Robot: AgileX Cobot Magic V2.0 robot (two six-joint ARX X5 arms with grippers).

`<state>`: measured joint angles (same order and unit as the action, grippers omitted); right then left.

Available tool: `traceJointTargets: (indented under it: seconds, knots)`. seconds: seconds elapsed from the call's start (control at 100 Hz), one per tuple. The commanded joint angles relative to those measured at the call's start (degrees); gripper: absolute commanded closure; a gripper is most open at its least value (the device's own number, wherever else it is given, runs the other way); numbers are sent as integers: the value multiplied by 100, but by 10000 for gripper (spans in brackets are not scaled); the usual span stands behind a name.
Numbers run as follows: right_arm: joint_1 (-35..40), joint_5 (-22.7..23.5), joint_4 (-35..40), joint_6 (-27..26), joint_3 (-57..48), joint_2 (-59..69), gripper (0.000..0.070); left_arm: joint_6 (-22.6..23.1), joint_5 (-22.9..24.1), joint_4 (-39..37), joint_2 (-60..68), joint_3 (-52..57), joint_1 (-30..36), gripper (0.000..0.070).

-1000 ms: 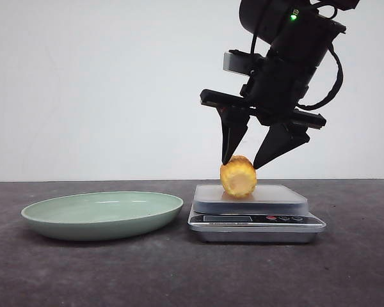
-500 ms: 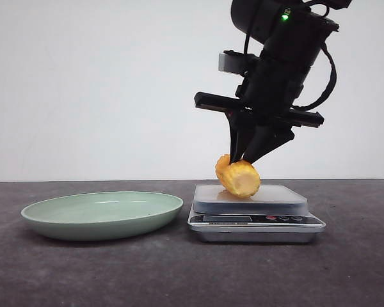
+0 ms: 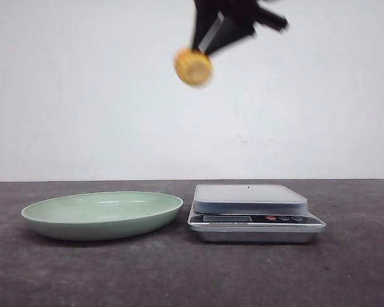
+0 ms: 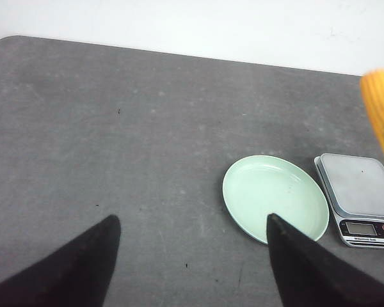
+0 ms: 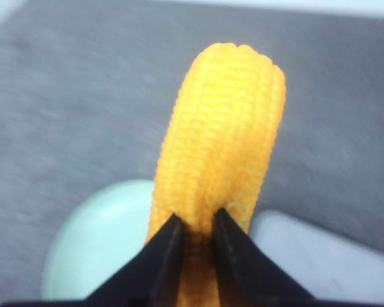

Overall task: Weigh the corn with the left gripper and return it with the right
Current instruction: 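Lift the corn with the right gripper and carry it over the plate, then lower the corn onto the green plate and open the right gripper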

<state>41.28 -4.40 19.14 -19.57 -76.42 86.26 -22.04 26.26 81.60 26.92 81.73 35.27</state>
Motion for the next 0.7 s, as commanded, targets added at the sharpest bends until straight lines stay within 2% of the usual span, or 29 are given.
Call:
traceJointTargets:
  seconds: [0.0,0.14,0.4,0.69]
  knots:
    - [197,-20,7,94,-254,195,700,35,101,197,-7,81,22,266]
    - [553,-44,-98,-7,-603,522,700,31,111,197,-7,81,22,266]
    - [1036,-133,-411,-264,-616,1606,700,9,138,197,-7,81,22,266]
    - [1069,-173,-431,-564,-616,2662,700,-13,138,195,-7,81,22,266]
